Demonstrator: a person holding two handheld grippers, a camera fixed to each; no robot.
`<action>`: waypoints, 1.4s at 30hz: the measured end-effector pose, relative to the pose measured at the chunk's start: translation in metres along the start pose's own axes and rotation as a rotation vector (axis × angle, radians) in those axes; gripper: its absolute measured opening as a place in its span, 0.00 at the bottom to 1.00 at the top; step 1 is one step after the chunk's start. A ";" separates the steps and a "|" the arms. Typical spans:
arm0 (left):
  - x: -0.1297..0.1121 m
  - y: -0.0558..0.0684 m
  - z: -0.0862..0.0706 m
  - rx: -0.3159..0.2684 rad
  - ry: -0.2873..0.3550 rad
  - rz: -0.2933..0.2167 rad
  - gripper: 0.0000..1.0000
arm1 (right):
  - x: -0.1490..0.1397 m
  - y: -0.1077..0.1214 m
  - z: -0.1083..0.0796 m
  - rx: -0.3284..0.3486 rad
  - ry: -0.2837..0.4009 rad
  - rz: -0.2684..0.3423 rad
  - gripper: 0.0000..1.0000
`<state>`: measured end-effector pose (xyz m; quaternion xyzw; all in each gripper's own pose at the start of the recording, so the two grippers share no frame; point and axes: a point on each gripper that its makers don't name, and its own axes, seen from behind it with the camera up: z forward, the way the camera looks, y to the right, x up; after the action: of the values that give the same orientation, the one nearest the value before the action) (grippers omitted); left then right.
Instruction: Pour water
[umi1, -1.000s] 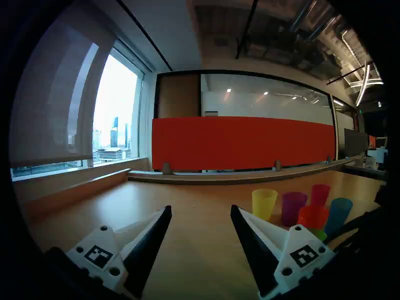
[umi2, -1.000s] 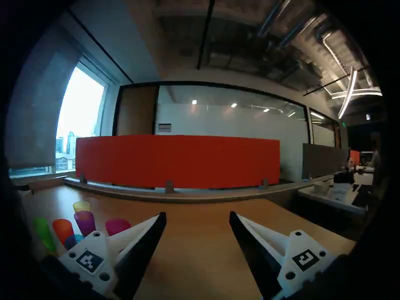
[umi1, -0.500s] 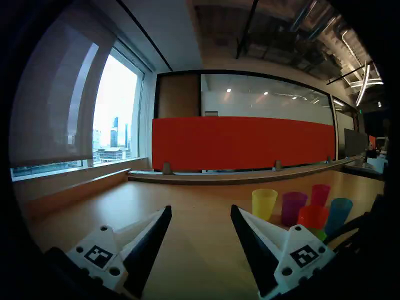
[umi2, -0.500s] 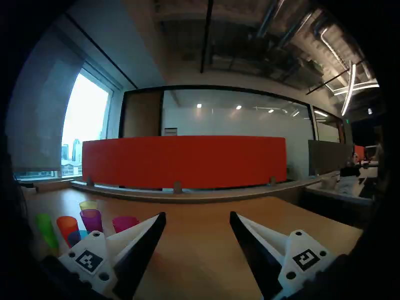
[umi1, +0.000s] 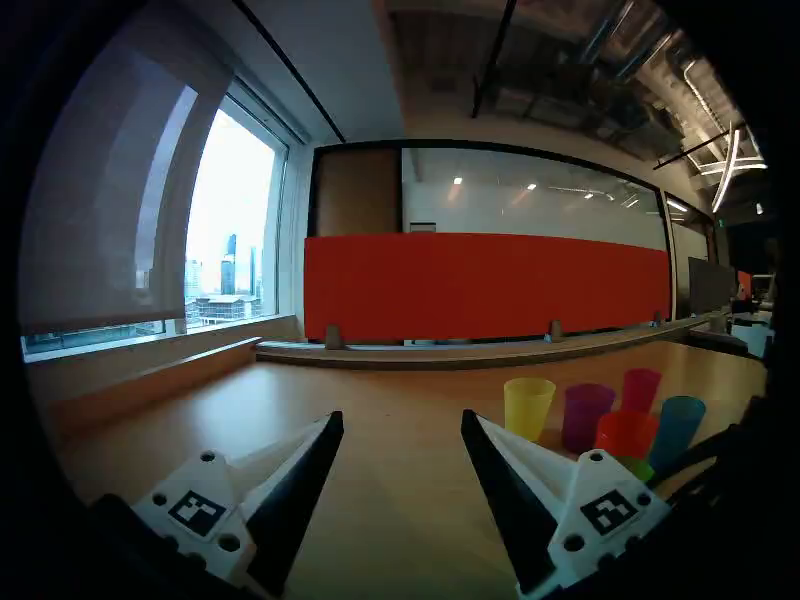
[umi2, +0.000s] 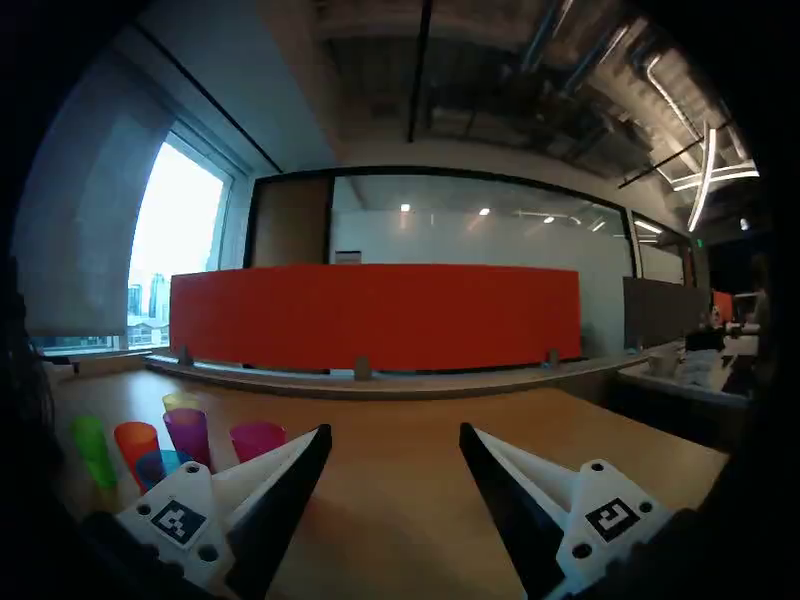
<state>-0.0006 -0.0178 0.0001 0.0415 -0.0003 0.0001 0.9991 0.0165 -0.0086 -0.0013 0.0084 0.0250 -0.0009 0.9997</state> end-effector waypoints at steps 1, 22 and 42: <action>0.000 0.000 0.000 0.000 0.000 0.000 0.87 | -0.001 0.000 0.000 -0.001 0.000 0.000 0.99; 0.000 0.001 0.000 0.000 0.000 0.000 0.87 | -0.017 0.009 0.000 -0.015 -0.045 0.002 0.99; 0.000 0.002 0.000 0.000 0.000 0.000 0.87 | -0.016 0.008 0.000 -0.014 -0.050 0.002 0.99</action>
<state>-0.0008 -0.0163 0.0006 0.0414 -0.0002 0.0001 0.9991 0.0004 -0.0011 -0.0003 0.0012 0.0000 -0.0001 1.0000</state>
